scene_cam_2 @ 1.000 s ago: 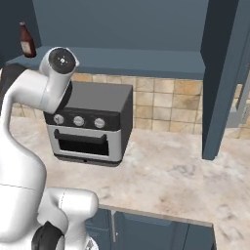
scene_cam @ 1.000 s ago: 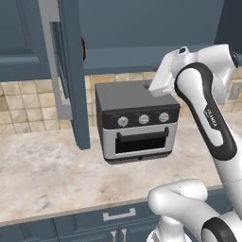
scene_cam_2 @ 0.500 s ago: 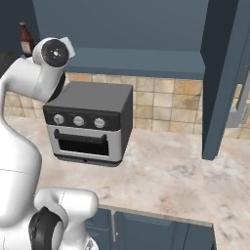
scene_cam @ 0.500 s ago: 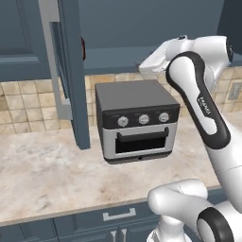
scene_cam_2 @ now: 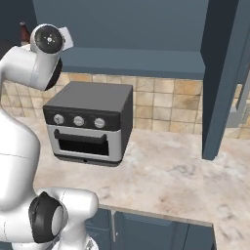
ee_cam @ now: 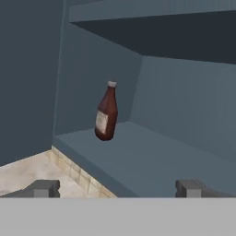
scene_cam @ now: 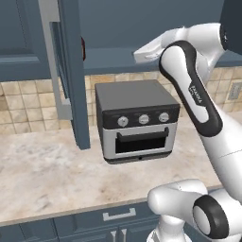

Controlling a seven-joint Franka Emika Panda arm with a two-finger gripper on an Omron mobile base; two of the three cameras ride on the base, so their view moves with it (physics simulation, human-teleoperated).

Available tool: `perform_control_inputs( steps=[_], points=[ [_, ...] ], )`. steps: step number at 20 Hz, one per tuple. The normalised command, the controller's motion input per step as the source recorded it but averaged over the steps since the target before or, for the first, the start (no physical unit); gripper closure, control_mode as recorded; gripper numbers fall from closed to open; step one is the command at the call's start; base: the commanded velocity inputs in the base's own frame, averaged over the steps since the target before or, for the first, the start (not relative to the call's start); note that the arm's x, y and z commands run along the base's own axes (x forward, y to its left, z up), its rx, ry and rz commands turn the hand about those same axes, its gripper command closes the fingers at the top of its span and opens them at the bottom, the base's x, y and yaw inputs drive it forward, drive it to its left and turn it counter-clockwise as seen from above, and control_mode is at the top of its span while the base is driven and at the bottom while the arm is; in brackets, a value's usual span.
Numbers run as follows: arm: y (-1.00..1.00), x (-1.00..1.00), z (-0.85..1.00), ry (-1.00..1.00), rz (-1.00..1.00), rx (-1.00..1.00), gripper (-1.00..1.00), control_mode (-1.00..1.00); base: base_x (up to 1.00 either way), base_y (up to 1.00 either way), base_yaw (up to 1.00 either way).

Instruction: Collect the paprika, ketchup, and shaker from the cabinet and place them next to the stove.

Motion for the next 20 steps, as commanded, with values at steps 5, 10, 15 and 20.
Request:
perform_control_inputs(
  steps=[5,10,15,20],
  points=[
    [-0.08,0.12,0.03,0.00,0.01,0.08,-1.00,-1.00,0.00,0.00,0.00],
    [-0.02,0.02,0.00,0.00,0.04,0.07,-1.00,-1.00,0.00,0.00,0.00],
    [0.00,0.02,0.00,0.00,0.04,0.05,-1.00,-1.00,0.00,0.00,0.00],
    [0.00,0.07,0.00,0.00,0.05,0.05,-1.00,-1.00,0.00,0.00,0.00]
  ],
)
